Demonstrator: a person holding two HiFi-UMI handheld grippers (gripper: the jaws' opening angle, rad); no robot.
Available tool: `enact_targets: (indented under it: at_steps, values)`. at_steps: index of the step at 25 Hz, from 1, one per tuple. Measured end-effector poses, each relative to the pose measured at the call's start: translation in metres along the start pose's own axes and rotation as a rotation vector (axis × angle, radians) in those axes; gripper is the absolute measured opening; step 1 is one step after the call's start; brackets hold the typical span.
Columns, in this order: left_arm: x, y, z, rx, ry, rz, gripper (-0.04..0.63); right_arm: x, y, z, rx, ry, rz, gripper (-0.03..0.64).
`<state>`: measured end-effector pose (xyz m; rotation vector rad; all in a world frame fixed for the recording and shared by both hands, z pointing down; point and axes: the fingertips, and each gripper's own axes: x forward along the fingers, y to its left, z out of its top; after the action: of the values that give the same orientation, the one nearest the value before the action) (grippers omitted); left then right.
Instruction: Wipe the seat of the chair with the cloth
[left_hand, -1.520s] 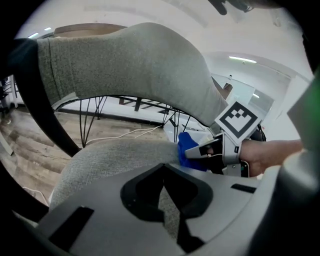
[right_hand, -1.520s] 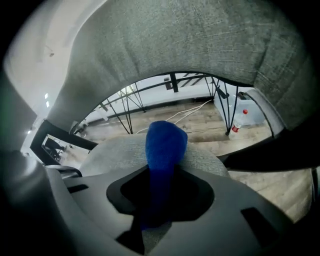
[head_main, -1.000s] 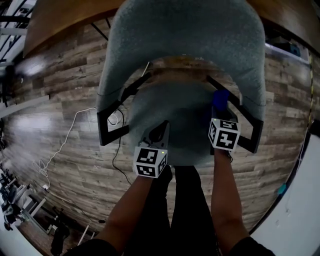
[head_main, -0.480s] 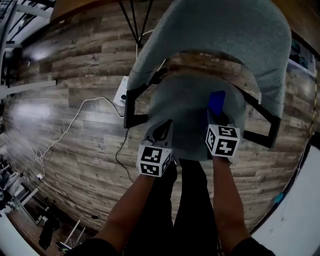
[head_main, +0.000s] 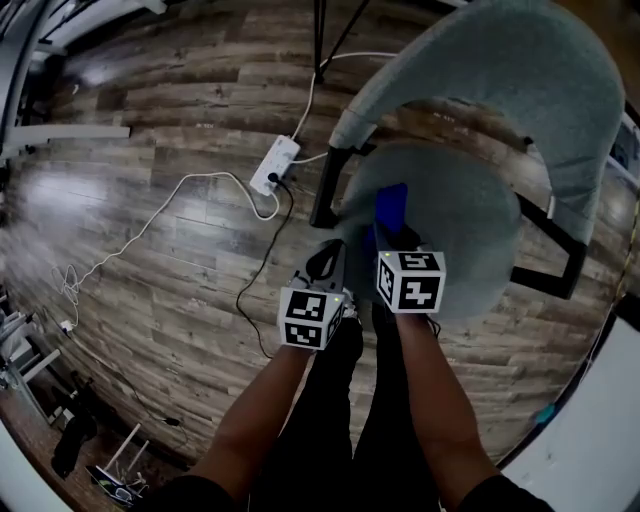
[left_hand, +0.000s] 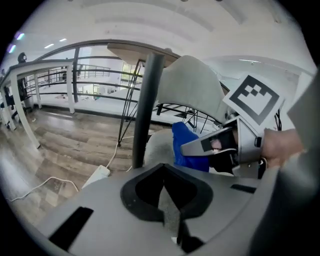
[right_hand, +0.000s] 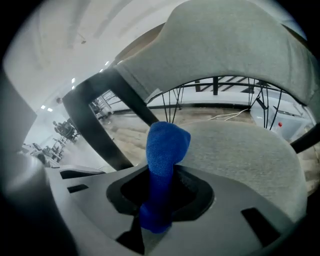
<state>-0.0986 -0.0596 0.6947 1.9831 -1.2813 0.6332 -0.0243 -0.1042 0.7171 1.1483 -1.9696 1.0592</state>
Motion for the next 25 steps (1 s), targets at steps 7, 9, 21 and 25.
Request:
enact_targets:
  at_steps: [7,9,21,25]
  values:
    - [-0.013,0.032,-0.016,-0.008,0.006,0.026,0.008,0.030,0.043,-0.012,-0.028,0.025,0.019,0.109]
    - [-0.018,0.035,-0.019,-0.006,0.004,0.021,0.007,0.033,0.044,-0.013,-0.035,0.024,0.000,0.109]
    - [-0.003,0.027,-0.025,-0.006,-0.022,0.010,0.007,0.026,0.016,-0.016,0.004,-0.018,-0.060,0.109]
    - [0.004,0.014,-0.030,-0.008,-0.005,0.008,0.007,0.020,0.004,-0.020,0.004,-0.016,-0.056,0.109]
